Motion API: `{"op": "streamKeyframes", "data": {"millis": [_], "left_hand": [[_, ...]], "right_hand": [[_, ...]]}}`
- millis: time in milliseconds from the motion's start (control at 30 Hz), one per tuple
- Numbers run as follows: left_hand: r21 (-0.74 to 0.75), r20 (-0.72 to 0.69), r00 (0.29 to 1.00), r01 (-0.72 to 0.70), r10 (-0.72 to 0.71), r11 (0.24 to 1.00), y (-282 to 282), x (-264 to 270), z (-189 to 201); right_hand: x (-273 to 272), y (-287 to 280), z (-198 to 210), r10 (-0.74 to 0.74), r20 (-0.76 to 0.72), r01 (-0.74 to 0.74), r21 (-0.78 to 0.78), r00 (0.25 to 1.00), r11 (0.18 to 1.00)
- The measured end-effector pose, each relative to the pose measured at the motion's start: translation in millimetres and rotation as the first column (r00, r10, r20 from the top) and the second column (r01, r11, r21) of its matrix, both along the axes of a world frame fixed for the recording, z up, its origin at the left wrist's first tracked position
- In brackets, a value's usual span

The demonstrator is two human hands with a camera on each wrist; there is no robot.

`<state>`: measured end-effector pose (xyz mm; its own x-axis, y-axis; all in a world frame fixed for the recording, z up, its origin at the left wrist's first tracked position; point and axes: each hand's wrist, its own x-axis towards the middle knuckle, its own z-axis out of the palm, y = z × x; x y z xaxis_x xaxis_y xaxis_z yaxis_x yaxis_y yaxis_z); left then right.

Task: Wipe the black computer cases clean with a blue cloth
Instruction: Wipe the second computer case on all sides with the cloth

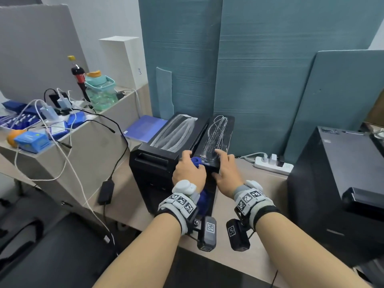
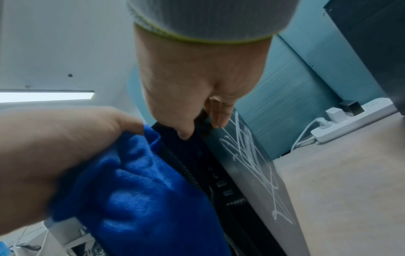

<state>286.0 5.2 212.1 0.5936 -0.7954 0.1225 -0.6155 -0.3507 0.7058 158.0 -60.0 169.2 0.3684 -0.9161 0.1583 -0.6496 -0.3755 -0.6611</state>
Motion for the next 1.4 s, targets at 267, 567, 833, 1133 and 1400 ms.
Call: {"op": "streamKeyframes", "data": {"millis": [267,567,833,1133,1400], "left_hand": [[-0.023,-0.094,0.972,0.215,-0.216,0.976,2,-19,-8],[-0.063,-0.227,0.927,0.291,-0.298,0.955,-8,-38,-6],[-0.09,-0.291,0.902,0.307,-0.319,0.948,-10,-19,-11],[-0.107,-0.373,0.817,0.433,-0.44,0.895,-14,-27,-22],[-0.127,-0.321,0.803,0.489,-0.503,0.863,-15,-53,-17]], "right_hand": [[-53,-23,16,-0.042,0.003,0.042,-0.041,0.999,0.998],[-40,-10,19,-0.31,-0.193,0.314,-0.01,0.931,0.949],[-8,-12,21,-0.513,-0.215,0.497,-0.125,0.831,0.859],[-21,-12,27,-0.533,-0.099,0.525,-0.091,0.84,0.846],[-74,8,27,-0.517,0.034,0.518,-0.072,0.855,0.852]]}}
